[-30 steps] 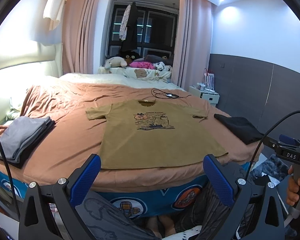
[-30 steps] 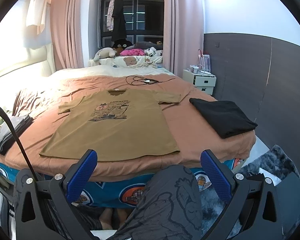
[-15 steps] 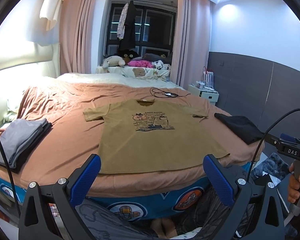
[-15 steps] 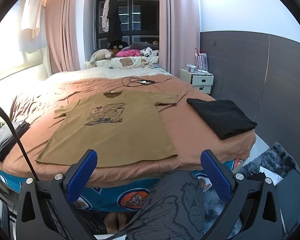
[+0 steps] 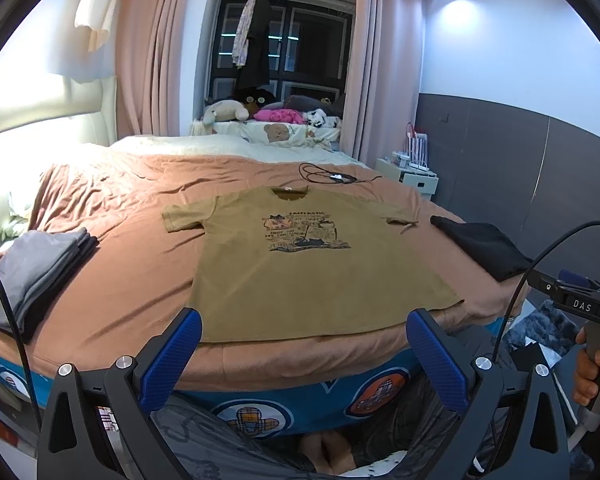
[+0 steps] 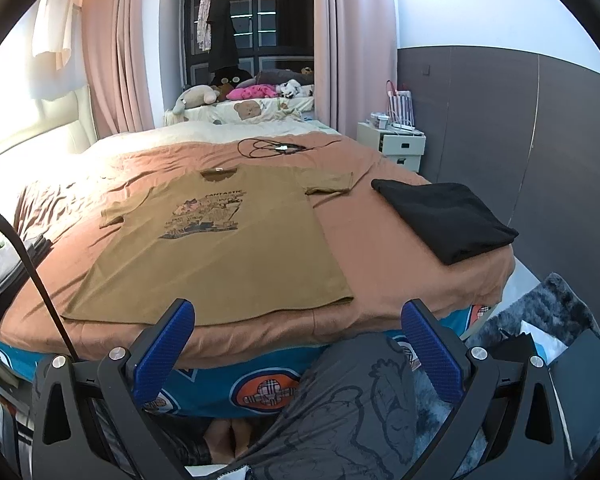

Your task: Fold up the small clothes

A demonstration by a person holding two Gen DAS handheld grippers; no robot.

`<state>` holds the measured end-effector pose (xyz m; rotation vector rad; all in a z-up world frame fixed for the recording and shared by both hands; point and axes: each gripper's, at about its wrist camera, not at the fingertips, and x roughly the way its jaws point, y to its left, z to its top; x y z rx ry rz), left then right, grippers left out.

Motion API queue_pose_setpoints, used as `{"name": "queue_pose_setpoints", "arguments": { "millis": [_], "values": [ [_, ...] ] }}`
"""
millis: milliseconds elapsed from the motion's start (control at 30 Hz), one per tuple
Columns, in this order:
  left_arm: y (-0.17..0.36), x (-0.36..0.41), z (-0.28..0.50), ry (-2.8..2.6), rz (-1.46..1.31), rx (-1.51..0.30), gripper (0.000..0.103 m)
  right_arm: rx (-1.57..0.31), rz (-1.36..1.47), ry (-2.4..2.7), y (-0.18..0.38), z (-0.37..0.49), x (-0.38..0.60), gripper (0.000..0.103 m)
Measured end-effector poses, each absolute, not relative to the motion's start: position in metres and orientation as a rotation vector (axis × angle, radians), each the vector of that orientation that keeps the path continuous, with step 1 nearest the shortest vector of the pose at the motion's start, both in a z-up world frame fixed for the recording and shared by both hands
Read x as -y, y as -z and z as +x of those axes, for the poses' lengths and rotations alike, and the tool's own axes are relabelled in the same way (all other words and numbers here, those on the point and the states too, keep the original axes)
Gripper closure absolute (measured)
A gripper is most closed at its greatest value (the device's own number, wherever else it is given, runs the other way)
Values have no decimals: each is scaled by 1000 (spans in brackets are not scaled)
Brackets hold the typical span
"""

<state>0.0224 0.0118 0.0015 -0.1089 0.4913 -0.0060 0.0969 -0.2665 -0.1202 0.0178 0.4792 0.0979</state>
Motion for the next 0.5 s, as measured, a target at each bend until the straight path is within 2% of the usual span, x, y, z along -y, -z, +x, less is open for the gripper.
{"name": "queue_pose_setpoints", "arguments": {
  "millis": [500],
  "values": [
    [3,-45,76,-38,-133,-542,0,-507,9,-127,111,145,248,0]
  ]
}}
